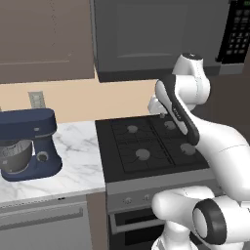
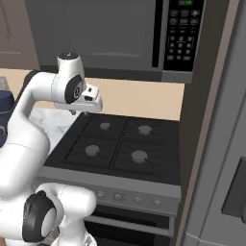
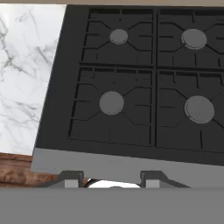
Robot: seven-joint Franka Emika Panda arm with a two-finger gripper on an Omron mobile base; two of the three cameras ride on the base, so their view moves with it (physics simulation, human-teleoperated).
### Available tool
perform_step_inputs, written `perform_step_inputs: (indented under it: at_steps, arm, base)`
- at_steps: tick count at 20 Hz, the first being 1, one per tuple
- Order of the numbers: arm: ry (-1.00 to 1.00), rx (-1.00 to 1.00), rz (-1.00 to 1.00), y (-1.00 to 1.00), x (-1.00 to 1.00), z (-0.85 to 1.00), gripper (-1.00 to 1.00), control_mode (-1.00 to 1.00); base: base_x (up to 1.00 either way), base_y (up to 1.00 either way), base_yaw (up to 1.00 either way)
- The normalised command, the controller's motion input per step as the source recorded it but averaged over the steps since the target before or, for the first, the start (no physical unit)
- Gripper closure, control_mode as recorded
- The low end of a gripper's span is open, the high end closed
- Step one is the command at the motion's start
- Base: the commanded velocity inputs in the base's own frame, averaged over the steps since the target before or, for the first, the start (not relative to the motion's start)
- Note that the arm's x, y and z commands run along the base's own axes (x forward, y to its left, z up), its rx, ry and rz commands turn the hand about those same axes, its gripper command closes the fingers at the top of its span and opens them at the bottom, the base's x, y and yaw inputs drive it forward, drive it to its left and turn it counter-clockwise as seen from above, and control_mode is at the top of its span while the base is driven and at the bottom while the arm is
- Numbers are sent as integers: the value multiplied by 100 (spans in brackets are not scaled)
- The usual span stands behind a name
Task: Navigate to the electric kettle.
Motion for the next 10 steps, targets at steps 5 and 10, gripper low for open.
perform_step_inputs:
  at_steps: [5,10]
  arm:
    - [0,0,0,-8,-41,-8,-100,-100]
    - [1,0,0,-9,-95,-27,-100,-100]
  base:
    - [0,0,0]
    - [0,0,0]
